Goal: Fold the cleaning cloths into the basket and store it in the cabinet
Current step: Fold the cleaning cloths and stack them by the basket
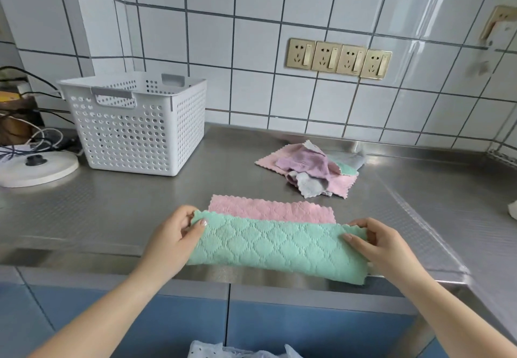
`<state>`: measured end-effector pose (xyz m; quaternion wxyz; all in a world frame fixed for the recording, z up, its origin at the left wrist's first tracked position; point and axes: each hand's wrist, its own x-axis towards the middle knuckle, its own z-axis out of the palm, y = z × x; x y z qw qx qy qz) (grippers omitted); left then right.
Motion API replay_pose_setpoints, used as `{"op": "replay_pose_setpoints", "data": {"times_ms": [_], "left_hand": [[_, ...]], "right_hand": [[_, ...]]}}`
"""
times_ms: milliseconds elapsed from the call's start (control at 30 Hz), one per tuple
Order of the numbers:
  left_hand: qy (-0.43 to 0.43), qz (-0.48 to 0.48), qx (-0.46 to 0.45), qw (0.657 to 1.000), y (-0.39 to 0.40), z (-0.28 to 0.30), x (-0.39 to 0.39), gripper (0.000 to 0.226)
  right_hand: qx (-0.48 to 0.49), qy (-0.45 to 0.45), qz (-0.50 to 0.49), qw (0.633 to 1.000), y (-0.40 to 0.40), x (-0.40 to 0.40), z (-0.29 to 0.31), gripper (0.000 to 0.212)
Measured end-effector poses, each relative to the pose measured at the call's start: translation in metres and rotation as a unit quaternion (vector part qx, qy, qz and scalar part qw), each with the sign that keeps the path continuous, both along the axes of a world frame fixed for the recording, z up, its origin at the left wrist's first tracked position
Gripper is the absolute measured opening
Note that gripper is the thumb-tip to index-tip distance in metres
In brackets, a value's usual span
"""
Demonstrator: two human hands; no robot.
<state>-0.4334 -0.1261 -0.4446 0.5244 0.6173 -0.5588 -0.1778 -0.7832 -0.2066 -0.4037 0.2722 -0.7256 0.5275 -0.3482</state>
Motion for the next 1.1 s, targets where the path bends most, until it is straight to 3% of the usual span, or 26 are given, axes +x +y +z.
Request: {"op": "replay_pose_setpoints", "data": {"times_ms": [133, 233, 533, 1000, 1100], "left_hand": [[0.0, 0.007, 0.038, 0.999, -0.028, 0.013, 0.001, 0.014], [-0.039, 0.018, 0.063, 0.997, -0.049, 0.024, 0.001, 0.03], [-0.129, 0.033, 0.14, 0.981, -0.097, 0.024, 0.012, 0.052], [-0.191, 0.018, 0.229, 0.954, -0.116, 0.031, 0.024, 0.072], [-0.291, 0.053, 0.194, 0.935, -0.105, 0.052, 0.026, 0.068]], "right_hand": [[0.026, -0.015, -0.032, 0.999, -0.03, 0.01, 0.0, 0.018], [0.031, 0.002, -0.044, 0.999, -0.054, 0.018, 0.001, 0.02], [0.026, 0.118, -0.068, 0.99, -0.103, 0.032, -0.007, 0.03], [0.059, 0.142, -0.062, 0.986, -0.114, 0.035, -0.006, 0.021], [0.029, 0.168, -0.094, 0.981, -0.107, 0.027, 0.005, 0.03]]}}
